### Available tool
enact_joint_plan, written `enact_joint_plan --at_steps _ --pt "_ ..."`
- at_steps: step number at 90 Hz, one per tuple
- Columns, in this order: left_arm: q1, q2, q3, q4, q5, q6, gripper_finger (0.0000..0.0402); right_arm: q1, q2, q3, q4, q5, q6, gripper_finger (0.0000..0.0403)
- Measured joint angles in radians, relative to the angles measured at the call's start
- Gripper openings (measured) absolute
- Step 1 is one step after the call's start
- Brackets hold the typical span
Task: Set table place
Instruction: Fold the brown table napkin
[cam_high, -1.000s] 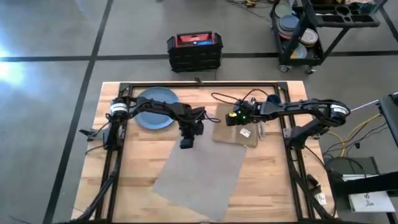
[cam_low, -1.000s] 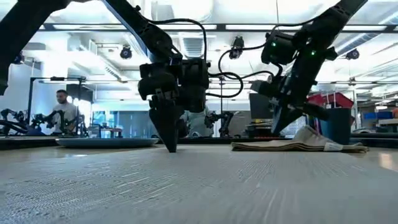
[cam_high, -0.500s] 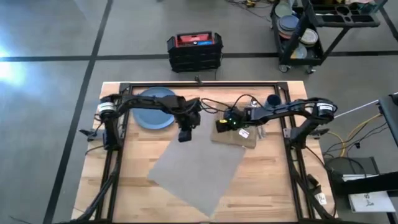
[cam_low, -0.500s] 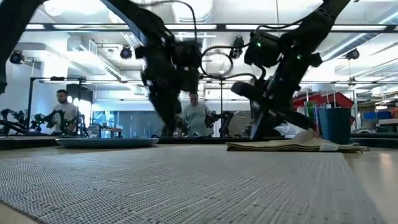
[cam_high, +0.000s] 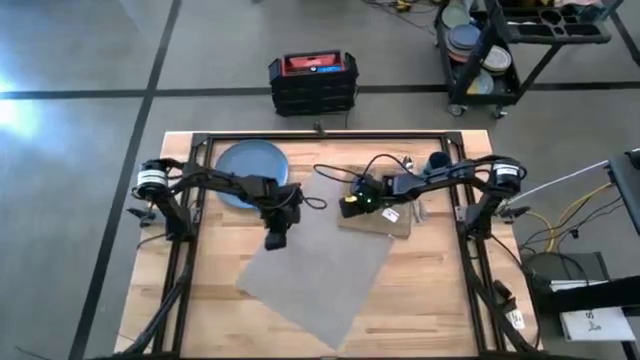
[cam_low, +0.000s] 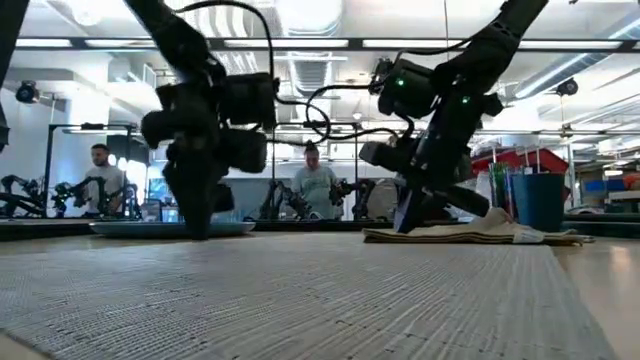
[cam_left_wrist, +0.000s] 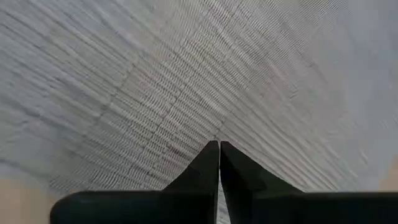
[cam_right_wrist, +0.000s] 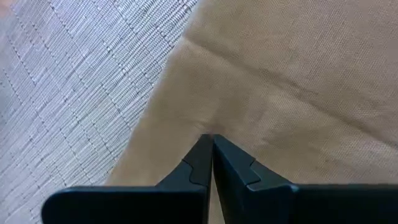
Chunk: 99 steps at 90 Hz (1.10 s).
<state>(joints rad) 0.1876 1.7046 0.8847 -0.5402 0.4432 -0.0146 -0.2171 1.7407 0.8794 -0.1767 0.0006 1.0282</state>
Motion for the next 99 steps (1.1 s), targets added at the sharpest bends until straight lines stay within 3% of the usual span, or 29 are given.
enact_joint_plan --at_steps 70,89,99 --pt "0.005 0.011 -0.03 0.088 0.025 0.009 0.0 0.16 0.208 0.335 -0.006 -0.136 -0.034 0.0" --pt "0.005 0.011 -0.03 0.088 0.026 0.009 0.0 0.171 0.192 0.39 -0.019 -0.134 -0.059 0.0" --pt "0.007 0.005 -0.031 0.086 0.048 0.005 0.0 0.171 0.143 0.433 -0.088 -0.077 -0.102 0.0"
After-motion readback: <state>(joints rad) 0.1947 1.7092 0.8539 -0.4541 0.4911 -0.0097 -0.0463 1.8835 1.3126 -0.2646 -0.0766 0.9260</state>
